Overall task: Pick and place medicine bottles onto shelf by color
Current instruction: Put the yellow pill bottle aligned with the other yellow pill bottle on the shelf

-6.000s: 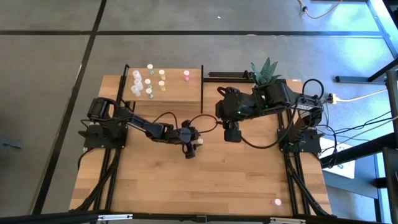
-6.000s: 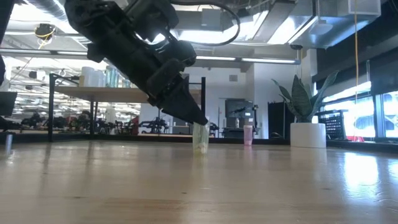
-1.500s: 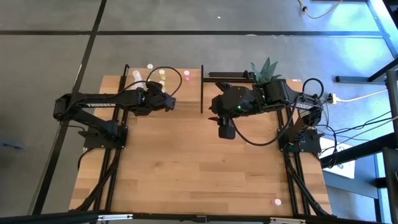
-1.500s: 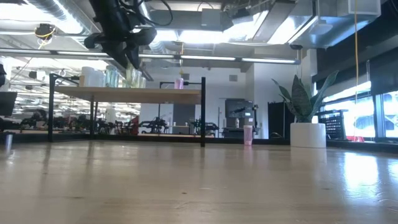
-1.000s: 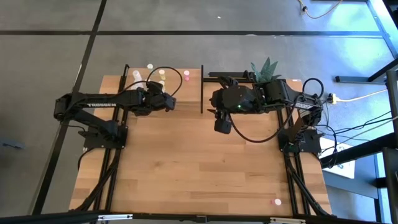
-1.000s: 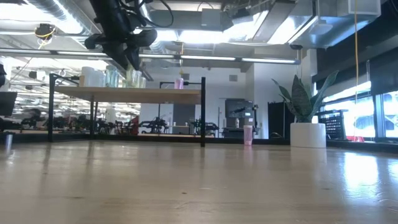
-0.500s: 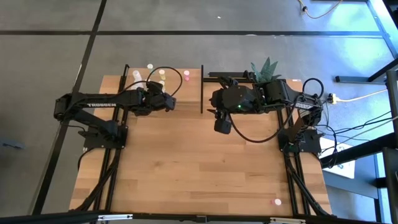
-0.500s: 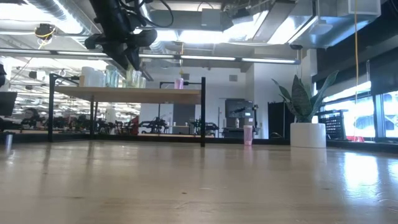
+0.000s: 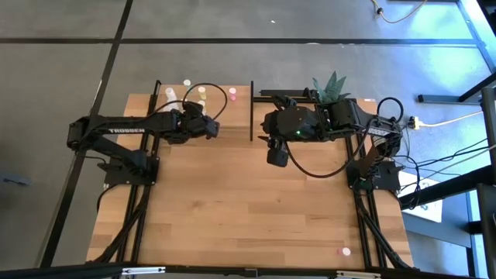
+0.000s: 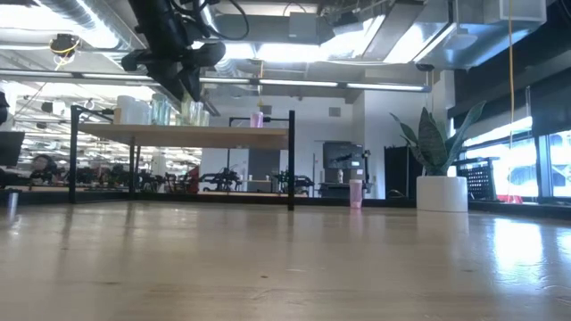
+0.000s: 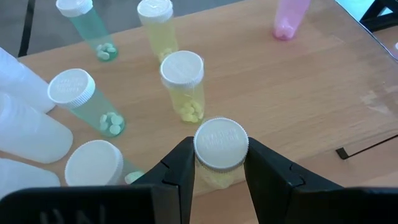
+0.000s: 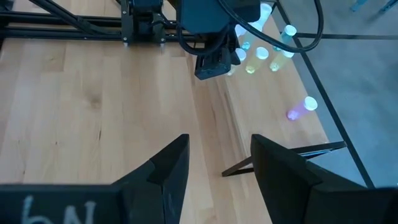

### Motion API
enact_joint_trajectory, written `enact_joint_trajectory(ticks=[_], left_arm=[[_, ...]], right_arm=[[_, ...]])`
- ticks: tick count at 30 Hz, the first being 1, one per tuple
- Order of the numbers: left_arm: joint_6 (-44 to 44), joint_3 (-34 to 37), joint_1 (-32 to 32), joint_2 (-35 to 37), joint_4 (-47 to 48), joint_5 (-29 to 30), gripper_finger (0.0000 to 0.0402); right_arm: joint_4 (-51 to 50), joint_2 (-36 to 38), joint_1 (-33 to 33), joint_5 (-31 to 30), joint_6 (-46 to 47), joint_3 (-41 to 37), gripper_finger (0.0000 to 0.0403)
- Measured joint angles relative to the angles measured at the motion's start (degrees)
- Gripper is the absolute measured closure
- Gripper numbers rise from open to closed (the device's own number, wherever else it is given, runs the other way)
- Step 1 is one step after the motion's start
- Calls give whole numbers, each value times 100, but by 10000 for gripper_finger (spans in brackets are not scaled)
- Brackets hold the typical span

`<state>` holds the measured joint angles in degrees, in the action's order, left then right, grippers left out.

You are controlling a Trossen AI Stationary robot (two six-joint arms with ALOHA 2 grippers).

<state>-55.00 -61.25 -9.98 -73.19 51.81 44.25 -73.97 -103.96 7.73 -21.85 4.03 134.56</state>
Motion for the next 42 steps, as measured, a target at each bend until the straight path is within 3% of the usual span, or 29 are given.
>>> enact_joint_trajectory(ticks=[37, 42], left_arm=[[-150, -7, -275, -177, -201, -33, 286], [-164, -4, -275, -177, -190, -110, 266]], right_arm=[[4, 0, 0, 0, 0, 0, 230], [4, 0, 0, 0, -1, 0, 230]])
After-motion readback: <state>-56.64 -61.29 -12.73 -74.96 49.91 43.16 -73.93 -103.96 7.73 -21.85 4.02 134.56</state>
